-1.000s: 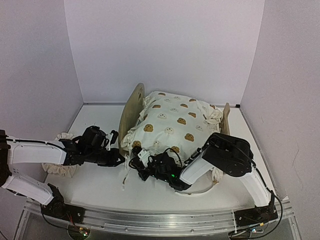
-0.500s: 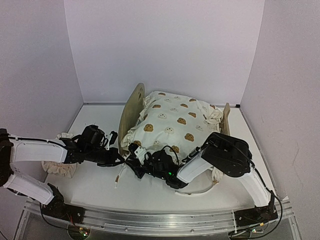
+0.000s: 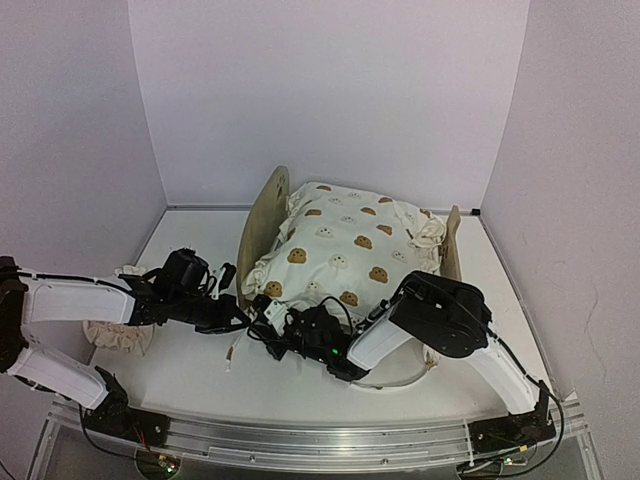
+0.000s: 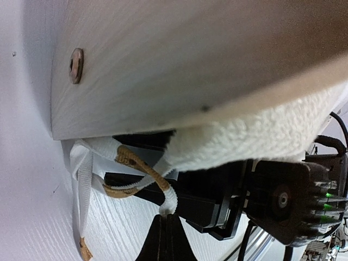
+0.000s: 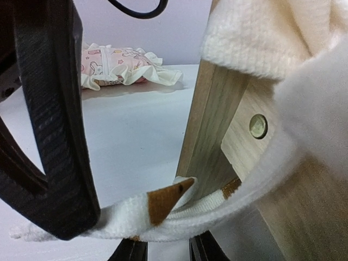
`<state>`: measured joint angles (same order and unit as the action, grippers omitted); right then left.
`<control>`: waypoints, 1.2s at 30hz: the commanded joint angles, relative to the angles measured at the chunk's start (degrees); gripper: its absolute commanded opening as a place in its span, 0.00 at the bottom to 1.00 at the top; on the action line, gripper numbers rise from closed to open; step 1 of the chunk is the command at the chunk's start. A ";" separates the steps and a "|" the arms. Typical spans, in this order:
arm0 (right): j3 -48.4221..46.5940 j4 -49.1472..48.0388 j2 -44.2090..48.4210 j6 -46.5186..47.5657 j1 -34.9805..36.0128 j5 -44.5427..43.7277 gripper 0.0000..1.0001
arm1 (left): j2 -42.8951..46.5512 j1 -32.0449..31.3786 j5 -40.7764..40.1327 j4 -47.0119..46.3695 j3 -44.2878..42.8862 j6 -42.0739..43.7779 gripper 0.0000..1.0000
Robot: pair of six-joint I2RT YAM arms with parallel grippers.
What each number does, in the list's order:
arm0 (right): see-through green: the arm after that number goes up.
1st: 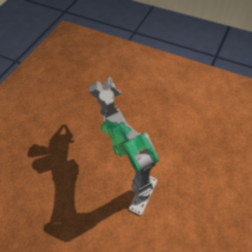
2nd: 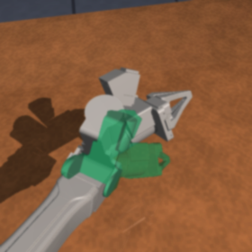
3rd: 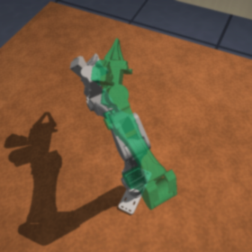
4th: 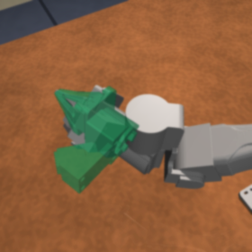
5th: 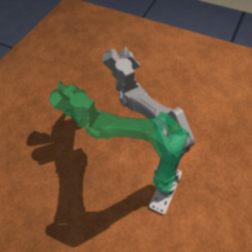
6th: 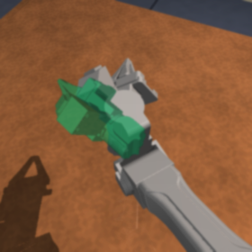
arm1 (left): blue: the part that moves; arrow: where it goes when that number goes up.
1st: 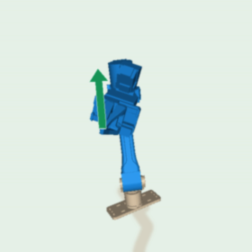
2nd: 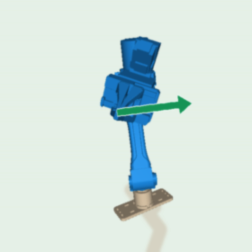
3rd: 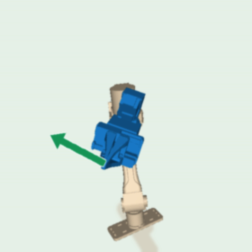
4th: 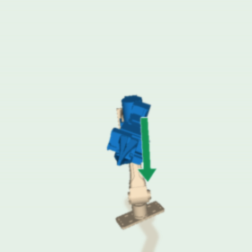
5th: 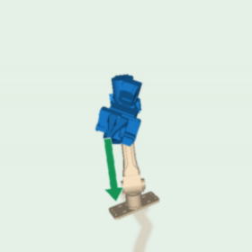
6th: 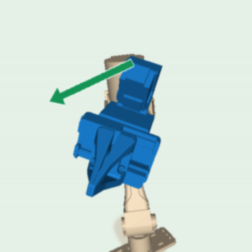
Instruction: Set up the pet bed
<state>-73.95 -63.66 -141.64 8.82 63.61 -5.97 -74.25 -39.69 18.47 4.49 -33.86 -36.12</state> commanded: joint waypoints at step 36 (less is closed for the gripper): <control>-7.36 -8.31 -5.57 6.67 -0.35 -5.50 0.40 | -1.99 1.80 8.56 -0.43 -4.70 -1.65 0.00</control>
<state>-79.31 -69.41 -146.13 15.58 63.68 -9.30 -76.29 -37.69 24.30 4.95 -36.06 -38.01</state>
